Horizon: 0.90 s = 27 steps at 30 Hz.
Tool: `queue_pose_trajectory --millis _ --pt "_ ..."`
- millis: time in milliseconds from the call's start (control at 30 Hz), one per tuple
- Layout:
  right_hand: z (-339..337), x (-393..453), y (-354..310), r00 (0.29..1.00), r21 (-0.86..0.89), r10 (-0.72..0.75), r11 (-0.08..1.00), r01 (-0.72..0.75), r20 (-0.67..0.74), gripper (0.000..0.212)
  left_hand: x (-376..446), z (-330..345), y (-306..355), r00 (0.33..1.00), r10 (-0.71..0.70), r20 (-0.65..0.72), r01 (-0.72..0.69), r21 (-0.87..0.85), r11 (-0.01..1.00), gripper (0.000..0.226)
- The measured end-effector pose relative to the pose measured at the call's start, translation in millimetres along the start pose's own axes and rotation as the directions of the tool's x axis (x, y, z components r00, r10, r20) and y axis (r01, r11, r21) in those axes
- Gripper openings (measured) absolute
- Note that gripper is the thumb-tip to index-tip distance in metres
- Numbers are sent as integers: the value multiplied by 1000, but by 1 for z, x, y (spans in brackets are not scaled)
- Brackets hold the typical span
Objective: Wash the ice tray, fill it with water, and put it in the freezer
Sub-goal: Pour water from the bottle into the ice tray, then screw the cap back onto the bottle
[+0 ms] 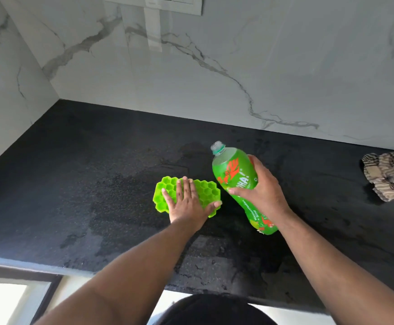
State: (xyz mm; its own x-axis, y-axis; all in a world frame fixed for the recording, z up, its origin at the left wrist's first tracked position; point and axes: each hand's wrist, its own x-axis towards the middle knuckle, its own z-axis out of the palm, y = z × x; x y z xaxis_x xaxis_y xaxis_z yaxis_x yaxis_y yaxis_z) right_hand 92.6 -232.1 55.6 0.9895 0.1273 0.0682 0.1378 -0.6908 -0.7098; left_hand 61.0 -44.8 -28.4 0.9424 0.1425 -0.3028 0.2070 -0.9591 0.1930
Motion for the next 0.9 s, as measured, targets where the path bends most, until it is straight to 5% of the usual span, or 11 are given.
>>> queue_pose_trajectory --millis 133,400,533,700,900 --pt "-29 -2 17 974 294 124 954 -64 -190 87 -1 7 24 998 -62 -24 61 -35 997 118" --pt "-46 3 54 958 547 184 836 -35 -221 112 -3 11 50 994 -87 -63 91 57 994 117" --pt "-53 1 67 965 544 165 839 -28 -204 112 -3 17 74 999 -9 -35 11 66 998 88" --pt "-51 0 85 986 541 125 840 -46 -111 102 6 10 106 965 259 -47 -251 130 959 66" --pt "-38 -25 155 983 253 143 953 -167 111 73 52 -21 141 981 170 -93 -168 29 985 61"
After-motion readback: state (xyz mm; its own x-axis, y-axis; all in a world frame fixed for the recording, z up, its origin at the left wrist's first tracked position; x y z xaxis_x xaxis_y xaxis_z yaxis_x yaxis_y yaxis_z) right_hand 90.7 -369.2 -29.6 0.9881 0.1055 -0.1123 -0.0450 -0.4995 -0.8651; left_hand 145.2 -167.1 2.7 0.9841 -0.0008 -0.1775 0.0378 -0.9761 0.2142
